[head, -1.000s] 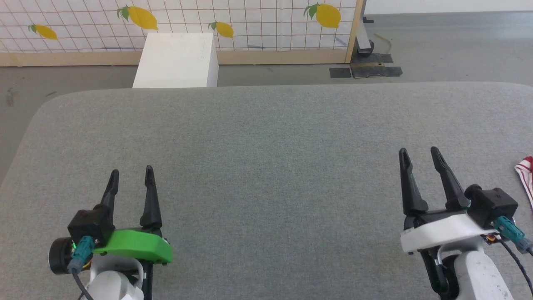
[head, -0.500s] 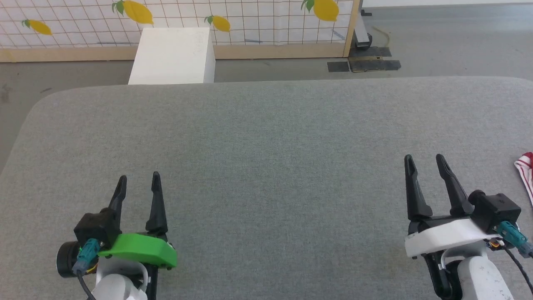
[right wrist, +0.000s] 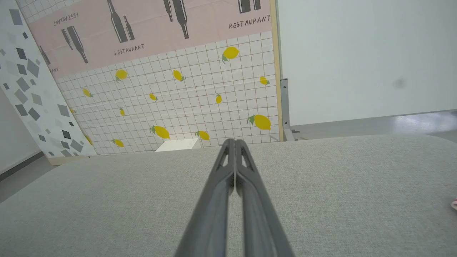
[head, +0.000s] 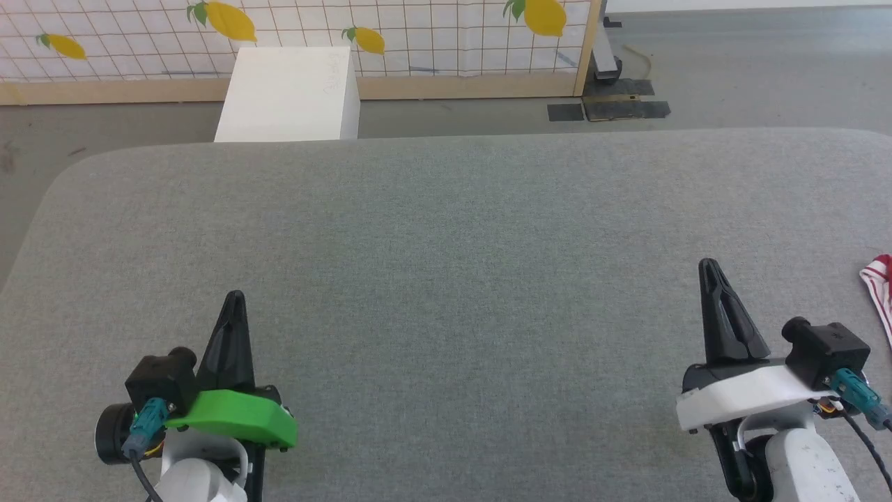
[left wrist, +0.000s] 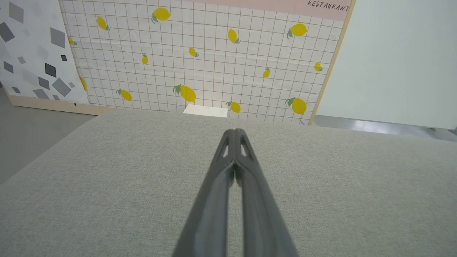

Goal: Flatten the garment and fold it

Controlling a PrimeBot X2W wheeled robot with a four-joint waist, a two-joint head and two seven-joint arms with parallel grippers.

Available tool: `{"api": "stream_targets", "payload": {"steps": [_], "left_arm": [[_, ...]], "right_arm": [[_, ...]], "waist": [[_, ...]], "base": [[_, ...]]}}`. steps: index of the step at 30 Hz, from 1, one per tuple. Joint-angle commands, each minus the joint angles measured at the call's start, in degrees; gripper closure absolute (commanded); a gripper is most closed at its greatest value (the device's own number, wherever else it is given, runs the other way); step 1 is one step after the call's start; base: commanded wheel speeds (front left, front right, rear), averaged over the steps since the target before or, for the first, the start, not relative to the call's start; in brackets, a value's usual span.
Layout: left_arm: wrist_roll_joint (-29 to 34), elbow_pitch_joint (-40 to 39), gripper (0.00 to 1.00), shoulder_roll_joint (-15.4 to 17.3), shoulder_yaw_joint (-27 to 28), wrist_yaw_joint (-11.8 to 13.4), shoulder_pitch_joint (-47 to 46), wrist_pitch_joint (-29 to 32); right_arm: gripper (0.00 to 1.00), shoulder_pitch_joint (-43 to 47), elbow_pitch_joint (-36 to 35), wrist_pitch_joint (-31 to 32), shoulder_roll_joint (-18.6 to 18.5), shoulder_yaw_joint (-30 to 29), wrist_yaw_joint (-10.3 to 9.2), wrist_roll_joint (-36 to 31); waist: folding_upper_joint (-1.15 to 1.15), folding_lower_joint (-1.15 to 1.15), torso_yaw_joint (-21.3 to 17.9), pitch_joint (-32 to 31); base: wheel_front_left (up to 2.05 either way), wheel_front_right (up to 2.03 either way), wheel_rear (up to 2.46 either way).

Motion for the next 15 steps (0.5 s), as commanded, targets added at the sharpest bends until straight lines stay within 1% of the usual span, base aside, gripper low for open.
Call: {"api": "stream_targets", "payload": {"steps": [1, 15], "left_arm": [[0.75, -0.35, 1.0, -0.24, 0.11, 0.0, 0.29, 0.29], [2.43, -1.33, 1.0, -0.76, 0.4, 0.0, 0.87, 1.91]], "right_arm": [[1.0, 0.4, -0.44, 0.29, 0.0, 0.01, 0.0, -0.52], [1.0, 1.2, -1.66, 1.9, 0.0, 0.09, -0.01, -1.92]], "waist": [[0.0, 0.0, -0.01, -0.06], [0.0, 0.0, -0.12, -0.51]], "base": [[0.0, 0.0, 0.0], [0.0, 0.0, 0.0]]}}
